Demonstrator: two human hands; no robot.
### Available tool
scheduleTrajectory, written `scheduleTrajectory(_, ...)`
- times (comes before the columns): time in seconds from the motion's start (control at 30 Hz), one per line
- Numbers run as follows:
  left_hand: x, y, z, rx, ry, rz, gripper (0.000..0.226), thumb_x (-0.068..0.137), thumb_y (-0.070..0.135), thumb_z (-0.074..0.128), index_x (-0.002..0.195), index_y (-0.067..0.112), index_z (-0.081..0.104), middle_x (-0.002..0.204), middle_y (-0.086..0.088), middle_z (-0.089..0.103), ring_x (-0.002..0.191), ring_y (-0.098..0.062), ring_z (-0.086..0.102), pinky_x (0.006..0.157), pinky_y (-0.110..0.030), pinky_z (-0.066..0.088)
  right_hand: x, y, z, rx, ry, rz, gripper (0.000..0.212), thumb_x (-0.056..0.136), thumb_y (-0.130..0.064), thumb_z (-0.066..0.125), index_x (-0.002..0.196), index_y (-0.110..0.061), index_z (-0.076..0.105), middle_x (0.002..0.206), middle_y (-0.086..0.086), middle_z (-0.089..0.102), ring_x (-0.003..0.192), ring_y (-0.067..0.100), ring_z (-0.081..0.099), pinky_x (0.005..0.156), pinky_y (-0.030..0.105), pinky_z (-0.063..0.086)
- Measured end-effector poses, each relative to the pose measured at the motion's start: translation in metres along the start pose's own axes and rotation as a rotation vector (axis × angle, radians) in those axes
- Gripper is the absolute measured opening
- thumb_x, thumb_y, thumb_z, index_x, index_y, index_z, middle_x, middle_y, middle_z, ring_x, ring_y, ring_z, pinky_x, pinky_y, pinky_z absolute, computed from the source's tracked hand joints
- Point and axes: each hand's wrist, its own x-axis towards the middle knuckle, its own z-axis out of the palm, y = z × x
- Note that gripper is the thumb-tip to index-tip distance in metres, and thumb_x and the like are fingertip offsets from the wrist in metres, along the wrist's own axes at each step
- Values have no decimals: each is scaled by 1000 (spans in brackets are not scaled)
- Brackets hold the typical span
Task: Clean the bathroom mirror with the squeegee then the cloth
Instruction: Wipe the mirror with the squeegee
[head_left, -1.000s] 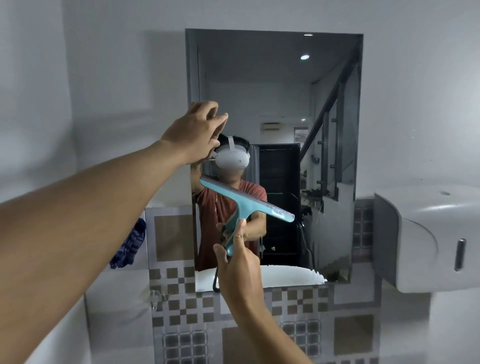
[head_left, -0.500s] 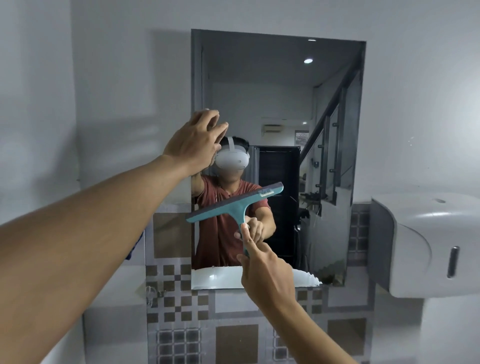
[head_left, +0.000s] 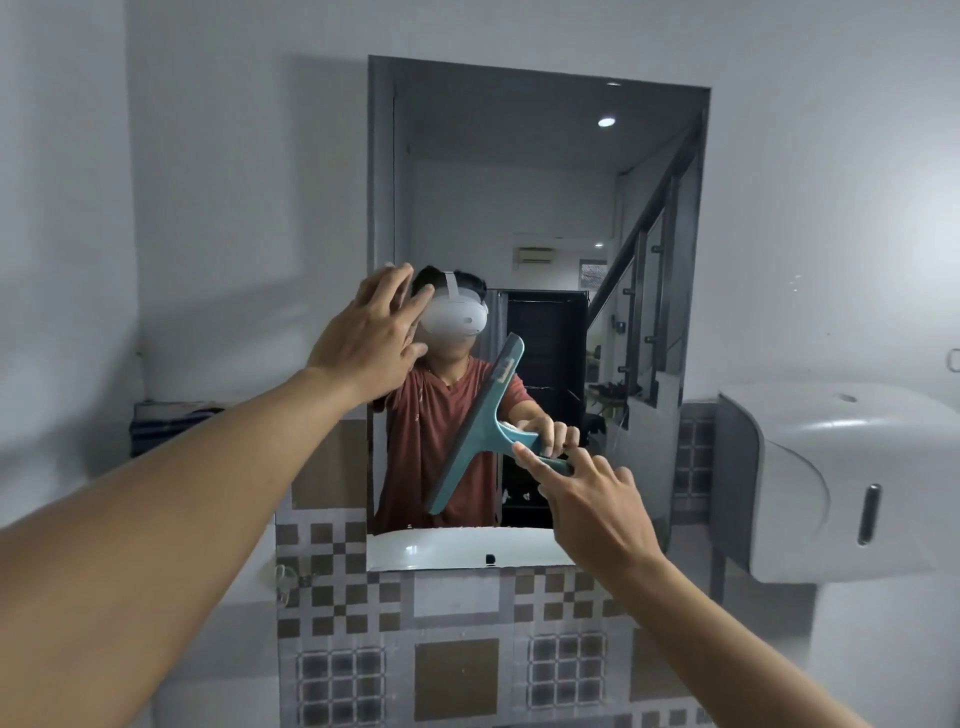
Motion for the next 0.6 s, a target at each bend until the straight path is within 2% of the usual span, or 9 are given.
scheduleTrajectory(0.13, -1, 3, 1, -15, -17, 3, 79, 85, 34, 76, 151, 11, 40, 156, -18, 31, 148, -36, 22, 107, -53, 44, 2, 20, -8, -103, 14, -61, 76, 83, -6, 72, 147, -39, 49, 96, 14, 66, 73, 30, 63, 61, 44, 51)
scheduleTrajectory(0.3, -1, 6, -1, -24, -33, -12, 80, 83, 34, 77, 151, 12, 40, 155, -17, 29, 149, -35, 18, 102, -58, 49, 3, 41, -21, -176, 4, -85, 71, 83, -7, 70, 145, -38, 52, 97, 18, 68, 77, 34, 65, 64, 47, 53)
scheduleTrajectory(0.43, -1, 9, -3, 1, -36, -11, 80, 84, 35, 77, 150, 12, 39, 154, -18, 29, 147, -37, 20, 101, -58, 50, -3, 56, -29, -198, -13, -35, 64, 90, -9, 52, 148, -38, 48, 101, 22, 67, 79, 37, 65, 68, 50, 54)
scheduleTrajectory(0.6, -3, 19, 0, -29, -58, 13, 83, 82, 41, 77, 151, 12, 40, 154, -18, 30, 147, -38, 21, 100, -59, 48, -16, 71, -26, -218, 2, 11, 74, 81, -5, 69, 146, -35, 51, 92, 23, 67, 68, 37, 65, 59, 50, 55)
